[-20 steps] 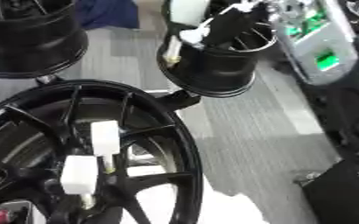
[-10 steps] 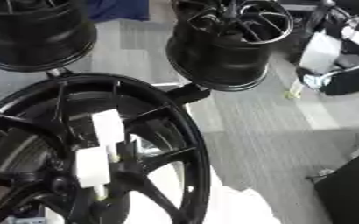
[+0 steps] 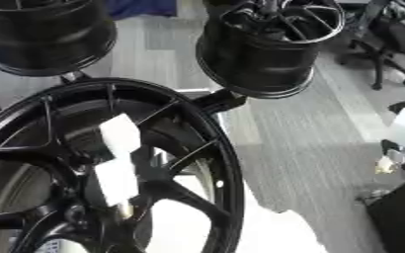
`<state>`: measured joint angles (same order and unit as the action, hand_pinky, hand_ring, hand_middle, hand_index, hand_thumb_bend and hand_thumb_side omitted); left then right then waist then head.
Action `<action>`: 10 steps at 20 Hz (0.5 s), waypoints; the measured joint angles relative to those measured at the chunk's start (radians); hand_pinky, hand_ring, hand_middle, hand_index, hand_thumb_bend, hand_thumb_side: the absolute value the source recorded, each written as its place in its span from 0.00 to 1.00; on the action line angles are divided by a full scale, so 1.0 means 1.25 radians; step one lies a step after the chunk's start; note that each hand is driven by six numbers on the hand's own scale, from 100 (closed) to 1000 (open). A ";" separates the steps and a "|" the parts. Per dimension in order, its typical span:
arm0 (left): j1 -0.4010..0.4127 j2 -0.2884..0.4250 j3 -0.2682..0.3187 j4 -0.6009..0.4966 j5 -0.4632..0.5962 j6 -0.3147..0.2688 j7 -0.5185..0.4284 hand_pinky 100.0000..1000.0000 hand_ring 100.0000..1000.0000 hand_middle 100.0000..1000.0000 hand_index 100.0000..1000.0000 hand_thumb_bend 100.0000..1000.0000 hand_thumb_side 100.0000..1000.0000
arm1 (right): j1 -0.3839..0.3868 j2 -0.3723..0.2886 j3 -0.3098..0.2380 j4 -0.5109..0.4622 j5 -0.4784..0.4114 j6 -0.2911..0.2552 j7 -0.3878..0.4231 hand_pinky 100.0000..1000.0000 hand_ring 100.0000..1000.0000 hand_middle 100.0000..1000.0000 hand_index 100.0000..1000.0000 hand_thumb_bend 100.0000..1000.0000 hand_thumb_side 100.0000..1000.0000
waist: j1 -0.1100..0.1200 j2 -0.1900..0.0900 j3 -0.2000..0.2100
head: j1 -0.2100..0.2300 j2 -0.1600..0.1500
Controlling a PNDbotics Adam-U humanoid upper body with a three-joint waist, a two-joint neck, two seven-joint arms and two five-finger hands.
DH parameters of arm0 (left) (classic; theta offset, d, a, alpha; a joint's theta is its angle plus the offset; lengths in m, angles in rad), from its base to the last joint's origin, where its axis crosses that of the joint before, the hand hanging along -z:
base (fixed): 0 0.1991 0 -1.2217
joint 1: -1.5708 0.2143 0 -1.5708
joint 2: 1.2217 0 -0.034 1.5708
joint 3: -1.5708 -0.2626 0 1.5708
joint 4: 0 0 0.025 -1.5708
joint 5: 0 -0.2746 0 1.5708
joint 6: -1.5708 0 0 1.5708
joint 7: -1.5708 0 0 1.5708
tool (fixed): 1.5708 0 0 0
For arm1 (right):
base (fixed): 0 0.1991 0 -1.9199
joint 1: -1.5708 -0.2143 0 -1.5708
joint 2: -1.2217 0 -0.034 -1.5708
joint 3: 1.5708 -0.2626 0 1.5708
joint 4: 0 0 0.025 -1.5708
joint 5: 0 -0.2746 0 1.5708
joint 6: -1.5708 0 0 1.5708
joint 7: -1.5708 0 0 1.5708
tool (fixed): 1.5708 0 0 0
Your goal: Pull the pin out of the wheel hub.
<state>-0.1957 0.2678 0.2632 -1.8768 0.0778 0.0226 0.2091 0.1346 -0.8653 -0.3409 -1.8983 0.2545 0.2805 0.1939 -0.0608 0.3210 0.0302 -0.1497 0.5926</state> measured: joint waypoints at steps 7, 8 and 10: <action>0.000 0.000 0.000 0.000 0.000 0.000 0.000 0.78 0.69 0.56 0.77 0.00 0.65 | 0.010 0.009 -0.012 0.019 0.000 -0.003 -0.009 0.92 0.94 0.85 0.86 0.30 0.00 | 0.002 0.001 -0.003 | 0.005 0.003; 0.000 0.000 0.000 0.000 0.000 0.000 0.000 0.78 0.69 0.56 0.77 0.00 0.65 | 0.010 0.011 -0.013 0.023 0.000 -0.002 -0.014 0.93 0.94 0.86 0.86 0.27 0.00 | 0.002 0.001 -0.003 | 0.005 0.004; 0.000 0.000 0.000 0.000 0.000 0.000 -0.001 0.78 0.69 0.56 0.77 0.00 0.65 | 0.012 0.014 -0.013 0.028 0.006 -0.005 -0.021 0.96 0.98 0.90 0.90 0.03 0.17 | 0.002 0.002 -0.003 | 0.006 0.004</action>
<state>-0.1954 0.2677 0.2633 -1.8768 0.0777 0.0222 0.2080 0.1500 -0.8480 -0.3574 -1.8627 0.2619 0.2746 0.1670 -0.0583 0.3237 0.0270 -0.1419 0.5973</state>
